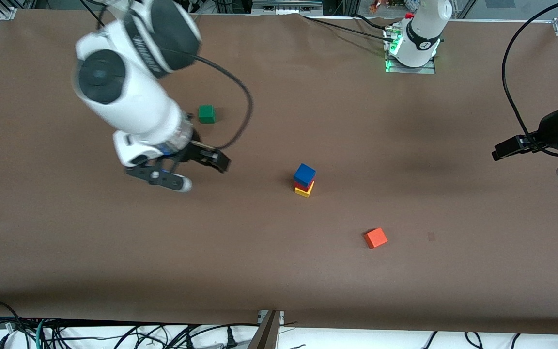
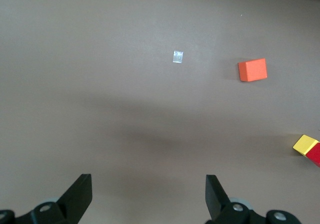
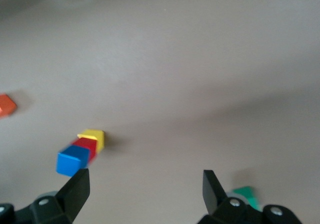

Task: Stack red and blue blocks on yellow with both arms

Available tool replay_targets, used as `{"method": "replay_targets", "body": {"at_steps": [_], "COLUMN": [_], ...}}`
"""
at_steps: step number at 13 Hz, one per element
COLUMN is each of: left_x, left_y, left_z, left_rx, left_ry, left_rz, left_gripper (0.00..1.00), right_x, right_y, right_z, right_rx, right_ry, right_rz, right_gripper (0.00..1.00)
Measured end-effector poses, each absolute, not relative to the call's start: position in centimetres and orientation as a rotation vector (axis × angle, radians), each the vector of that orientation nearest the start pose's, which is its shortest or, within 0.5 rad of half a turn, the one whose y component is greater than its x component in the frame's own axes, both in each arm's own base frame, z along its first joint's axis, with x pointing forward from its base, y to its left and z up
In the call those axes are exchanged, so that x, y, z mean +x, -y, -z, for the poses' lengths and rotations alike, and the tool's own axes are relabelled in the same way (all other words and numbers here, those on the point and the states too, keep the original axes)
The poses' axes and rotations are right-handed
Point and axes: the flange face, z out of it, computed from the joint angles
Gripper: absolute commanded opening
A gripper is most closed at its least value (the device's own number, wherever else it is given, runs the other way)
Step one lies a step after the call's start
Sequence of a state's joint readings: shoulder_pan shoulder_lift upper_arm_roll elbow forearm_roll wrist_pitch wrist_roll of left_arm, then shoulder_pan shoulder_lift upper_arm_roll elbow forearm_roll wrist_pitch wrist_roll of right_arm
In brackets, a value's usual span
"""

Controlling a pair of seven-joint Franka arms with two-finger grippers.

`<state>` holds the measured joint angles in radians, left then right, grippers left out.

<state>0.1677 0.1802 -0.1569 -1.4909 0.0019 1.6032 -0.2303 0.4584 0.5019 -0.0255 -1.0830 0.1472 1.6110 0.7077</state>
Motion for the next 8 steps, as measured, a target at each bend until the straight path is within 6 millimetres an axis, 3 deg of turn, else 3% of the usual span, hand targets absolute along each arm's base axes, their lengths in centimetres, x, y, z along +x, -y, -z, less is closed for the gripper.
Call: {"method": "replay_targets", "body": {"at_steps": [3, 5, 8], "left_x": [60.8, 60.8, 60.8], "left_y": [-1.2, -1.1, -1.1], "left_z": [-56.1, -56.2, -56.2], "left_rx": [-3.137, -3.138, -3.138], "left_ry": [0.376, 0.371, 0.371], "left_rz": [-0.108, -0.106, -0.105], "left_gripper": [1.00, 1.00, 1.00], "right_x": [61.2, 58.9, 55.6], "right_y": [-22.6, -17.3, -12.9], "right_z": [-56.7, -58.2, -59.6], "right_rx": [-3.006, -3.009, -3.046], "right_ry": [-0.265, -0.195, -0.109], "right_rz": [-0.105, -0.116, -0.094], "right_gripper": [1.00, 1.00, 1.00]}}
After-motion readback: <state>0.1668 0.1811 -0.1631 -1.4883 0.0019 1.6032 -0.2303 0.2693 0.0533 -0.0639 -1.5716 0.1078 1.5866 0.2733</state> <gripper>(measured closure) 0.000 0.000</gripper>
